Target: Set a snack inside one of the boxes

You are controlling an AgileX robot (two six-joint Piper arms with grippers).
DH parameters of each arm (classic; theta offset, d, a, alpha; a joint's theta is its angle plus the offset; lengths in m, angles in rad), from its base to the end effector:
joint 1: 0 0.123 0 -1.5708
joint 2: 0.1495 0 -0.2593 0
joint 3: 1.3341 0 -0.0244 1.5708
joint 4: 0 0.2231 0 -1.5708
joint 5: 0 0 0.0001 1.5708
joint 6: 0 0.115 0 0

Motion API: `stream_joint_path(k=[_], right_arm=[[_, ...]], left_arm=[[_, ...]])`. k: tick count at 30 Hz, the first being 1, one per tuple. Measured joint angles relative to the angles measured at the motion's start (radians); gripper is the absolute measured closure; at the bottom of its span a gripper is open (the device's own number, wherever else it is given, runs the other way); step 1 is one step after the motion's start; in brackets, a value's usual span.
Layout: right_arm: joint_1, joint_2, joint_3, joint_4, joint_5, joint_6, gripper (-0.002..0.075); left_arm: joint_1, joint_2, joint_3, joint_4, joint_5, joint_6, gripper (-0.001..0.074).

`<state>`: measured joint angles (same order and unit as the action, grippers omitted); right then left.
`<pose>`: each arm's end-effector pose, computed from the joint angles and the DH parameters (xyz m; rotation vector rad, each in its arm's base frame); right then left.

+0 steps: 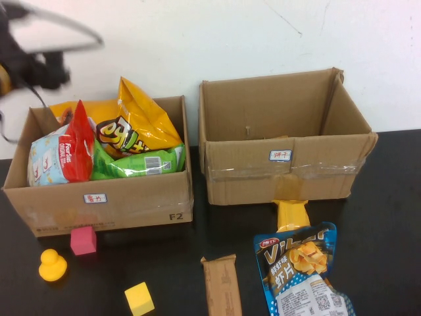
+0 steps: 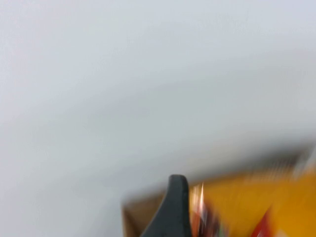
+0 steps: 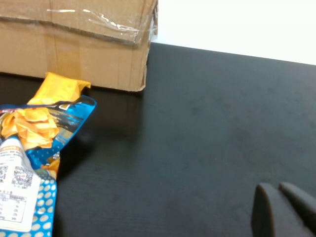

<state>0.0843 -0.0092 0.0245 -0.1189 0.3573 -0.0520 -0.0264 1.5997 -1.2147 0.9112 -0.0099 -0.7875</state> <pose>0.0745 0.0015 0.1674 -0.2005 1.8438 -0.0935 0.3764 -0.0108 0.3029 0.1451 1.8573 0.0601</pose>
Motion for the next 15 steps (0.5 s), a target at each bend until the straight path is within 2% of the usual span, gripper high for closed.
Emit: stream_joint_path(k=[2, 5, 9, 10, 12, 15], right_arm=[[0.0, 0.0, 0.0, 0.0, 0.0, 0.0, 0.0727], [0.0, 0.0, 0.0, 0.0, 0.0, 0.0, 0.0727], [0.0, 0.0, 0.0, 0.0, 0.0, 0.0, 0.0727], [0.0, 0.0, 0.0, 0.0, 0.0, 0.0, 0.0727], [0.0, 0.0, 0.0, 0.0, 0.0, 0.0, 0.0727], [0.0, 0.0, 0.0, 0.0, 0.0, 0.0, 0.0727]], left_arm=[[-0.021, -0.115, 0.019, 0.0, 0.01, -0.021, 0.0127], [-0.054, -0.285, 0.088, 0.002, 0.019, -0.056, 0.0256], [-0.097, -0.508, 0.241, 0.004, 0.026, -0.074, 0.0584], [-0.107, -0.562, 0.287, 0.004, 0.03, -0.076, 0.0633], [-0.123, -0.658, 0.381, 0.004, 0.037, -0.085, 0.0689], [-0.131, -0.816, 0.509, 0.002, 0.049, -0.107, 0.0722]])
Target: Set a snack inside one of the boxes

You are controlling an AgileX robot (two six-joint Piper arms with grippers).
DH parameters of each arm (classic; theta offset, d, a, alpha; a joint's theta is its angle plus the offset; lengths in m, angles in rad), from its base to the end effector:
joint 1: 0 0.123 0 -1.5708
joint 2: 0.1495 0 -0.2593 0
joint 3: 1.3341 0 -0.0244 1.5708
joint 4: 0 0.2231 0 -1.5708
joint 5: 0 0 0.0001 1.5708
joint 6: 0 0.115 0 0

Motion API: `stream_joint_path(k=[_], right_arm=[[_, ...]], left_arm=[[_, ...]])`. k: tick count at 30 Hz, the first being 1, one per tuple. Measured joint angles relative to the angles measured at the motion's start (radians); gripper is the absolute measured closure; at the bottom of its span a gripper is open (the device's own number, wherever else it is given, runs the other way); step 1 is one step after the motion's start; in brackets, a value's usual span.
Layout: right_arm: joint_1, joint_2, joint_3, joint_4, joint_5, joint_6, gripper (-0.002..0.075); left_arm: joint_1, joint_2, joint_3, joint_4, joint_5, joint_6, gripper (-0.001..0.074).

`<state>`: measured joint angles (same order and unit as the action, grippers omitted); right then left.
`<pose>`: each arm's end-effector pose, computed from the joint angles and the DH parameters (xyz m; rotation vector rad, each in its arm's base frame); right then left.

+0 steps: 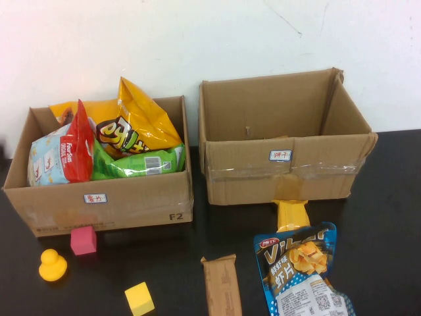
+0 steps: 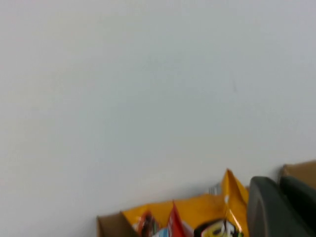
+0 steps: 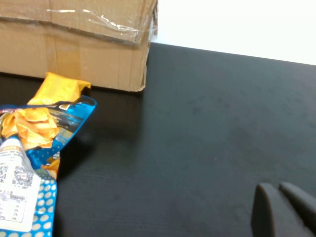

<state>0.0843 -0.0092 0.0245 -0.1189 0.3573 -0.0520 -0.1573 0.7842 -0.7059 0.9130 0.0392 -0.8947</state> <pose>0.0745 0.0015 0.1674 -0.2005 1.8438 -0.0935 0.1819 -0.0252 0.3560 0.1147 1.5823 -0.0843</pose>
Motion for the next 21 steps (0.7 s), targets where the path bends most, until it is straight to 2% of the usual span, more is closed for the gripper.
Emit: stream_joint_path(k=[10, 21], right_arm=[[0.0, 0.0, 0.0, 0.0, 0.0, -0.002, 0.0727], [0.0, 0.0, 0.0, 0.0, 0.0, -0.002, 0.0727]], left_arm=[[0.0, -0.323, 0.309, -0.058, 0.053, -0.041, 0.0735], [0.0, -0.375, 0.427, -0.076, 0.049, -0.057, 0.0736]])
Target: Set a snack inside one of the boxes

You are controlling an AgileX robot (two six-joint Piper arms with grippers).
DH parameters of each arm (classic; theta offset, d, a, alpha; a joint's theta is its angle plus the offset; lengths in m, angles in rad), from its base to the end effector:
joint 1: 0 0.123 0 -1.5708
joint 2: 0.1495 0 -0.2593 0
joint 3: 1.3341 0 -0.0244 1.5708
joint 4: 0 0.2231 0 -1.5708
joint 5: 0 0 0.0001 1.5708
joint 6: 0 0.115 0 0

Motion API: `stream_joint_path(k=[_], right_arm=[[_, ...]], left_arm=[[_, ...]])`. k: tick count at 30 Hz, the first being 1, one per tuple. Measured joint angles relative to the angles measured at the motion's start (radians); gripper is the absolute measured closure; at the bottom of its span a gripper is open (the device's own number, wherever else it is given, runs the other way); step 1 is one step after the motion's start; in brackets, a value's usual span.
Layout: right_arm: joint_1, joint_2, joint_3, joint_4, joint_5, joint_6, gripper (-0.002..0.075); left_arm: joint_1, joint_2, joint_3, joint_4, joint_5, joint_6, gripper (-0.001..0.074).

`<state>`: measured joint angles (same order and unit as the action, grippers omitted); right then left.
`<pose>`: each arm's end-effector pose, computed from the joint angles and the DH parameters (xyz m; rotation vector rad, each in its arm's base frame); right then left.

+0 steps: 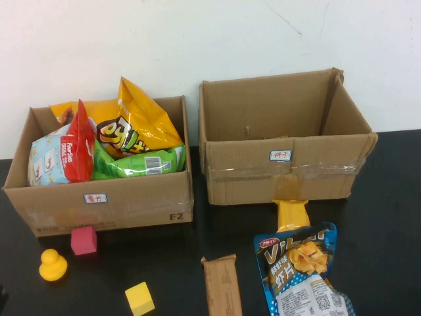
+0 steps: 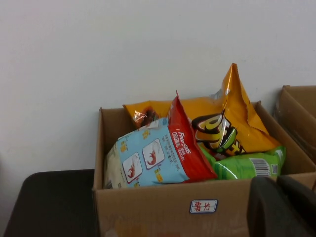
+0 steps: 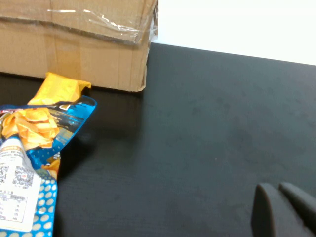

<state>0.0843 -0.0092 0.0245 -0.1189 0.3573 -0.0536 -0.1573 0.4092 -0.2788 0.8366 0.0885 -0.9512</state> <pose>0.0745 0.0015 0.1674 -0.2020 1.8437 -0.0946 0.1179 -0.0110 0.2634 -0.0155 1.6753 -0.1518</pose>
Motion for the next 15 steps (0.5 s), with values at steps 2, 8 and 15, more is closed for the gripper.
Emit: stream_joint_path(k=[2, 8, 15], right_arm=[[0.0, 0.0, 0.0, 0.0, 0.0, 0.0, 0.0727], [0.0, 0.0, 0.0, 0.0, 0.0, 0.0, 0.0727], [0.0, 0.0, 0.0, 0.0, 0.0, 0.0, 0.0727]], left_arm=[[-0.002, 0.0, 0.002, 0.0, -0.002, 0.0, 0.0736], [-0.008, -0.023, 0.033, -0.1, -0.012, 0.062, 0.0736], [0.069, -0.232, 0.132, -0.657, 0.008, 0.688, 0.0736]])
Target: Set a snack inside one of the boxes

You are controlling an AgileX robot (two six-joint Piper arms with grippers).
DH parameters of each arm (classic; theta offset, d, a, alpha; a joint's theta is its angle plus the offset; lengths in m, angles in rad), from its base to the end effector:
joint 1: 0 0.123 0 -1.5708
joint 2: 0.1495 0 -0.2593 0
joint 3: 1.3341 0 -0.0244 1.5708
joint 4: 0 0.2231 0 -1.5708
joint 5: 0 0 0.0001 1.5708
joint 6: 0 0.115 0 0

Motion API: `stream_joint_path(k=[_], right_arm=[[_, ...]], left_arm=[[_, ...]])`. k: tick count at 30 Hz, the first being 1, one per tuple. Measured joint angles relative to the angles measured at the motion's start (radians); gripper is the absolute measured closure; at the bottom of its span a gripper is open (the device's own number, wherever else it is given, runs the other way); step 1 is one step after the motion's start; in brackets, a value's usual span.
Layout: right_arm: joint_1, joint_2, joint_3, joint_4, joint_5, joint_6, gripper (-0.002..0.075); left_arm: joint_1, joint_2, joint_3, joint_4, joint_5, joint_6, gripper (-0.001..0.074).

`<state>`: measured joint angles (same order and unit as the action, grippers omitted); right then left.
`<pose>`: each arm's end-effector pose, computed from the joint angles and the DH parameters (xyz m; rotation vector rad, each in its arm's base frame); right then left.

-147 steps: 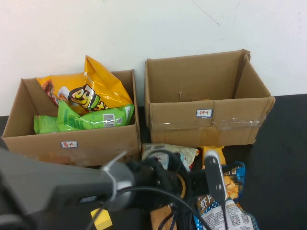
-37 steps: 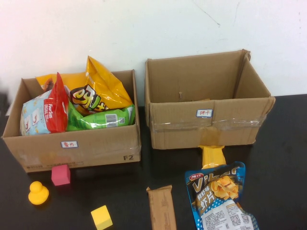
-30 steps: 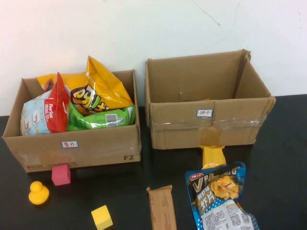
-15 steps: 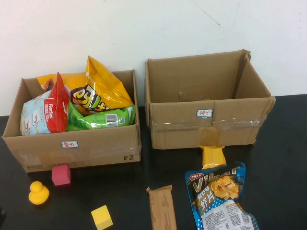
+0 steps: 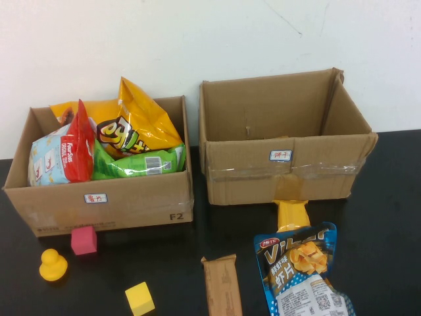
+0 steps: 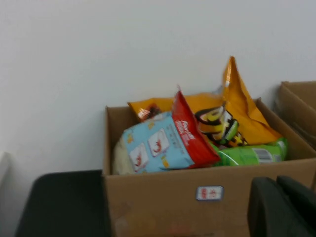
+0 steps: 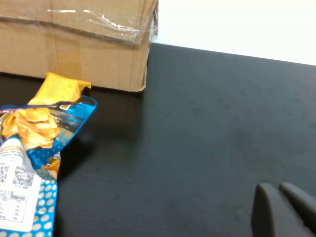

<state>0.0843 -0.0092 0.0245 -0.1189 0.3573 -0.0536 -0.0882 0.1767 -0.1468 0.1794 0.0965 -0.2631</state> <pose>0.0745 0.0015 0.1674 -0.2020 1.8437 -0.0946 0.0904 -0.0060 0.2388 -0.0104 1.6097 -0.1199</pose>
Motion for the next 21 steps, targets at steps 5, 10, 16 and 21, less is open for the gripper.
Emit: stream_joint_path(k=[5, 10, 16, 21], right_arm=[[0.0, 0.0, 0.0, 0.0, 0.0, 0.0, 0.0727], [0.0, 0.0, 0.0, 0.0, 0.0, 0.0, 0.0727], [0.0, 0.0, 0.0, 0.0, 0.0, 0.0, 0.0727], [0.0, 0.0, 0.0, 0.0, 0.0, 0.0, 0.0727]], left_arm=[[0.134, -0.167, 0.098, -0.227, 0.005, 0.21, 0.0736], [0.211, -0.186, 0.172, -0.293, 0.042, 0.207, 0.0736], [0.215, -0.186, 0.172, -0.298, 0.216, 0.236, 0.0736], [0.217, -0.186, 0.17, -0.302, 0.226, 0.263, 0.0736]])
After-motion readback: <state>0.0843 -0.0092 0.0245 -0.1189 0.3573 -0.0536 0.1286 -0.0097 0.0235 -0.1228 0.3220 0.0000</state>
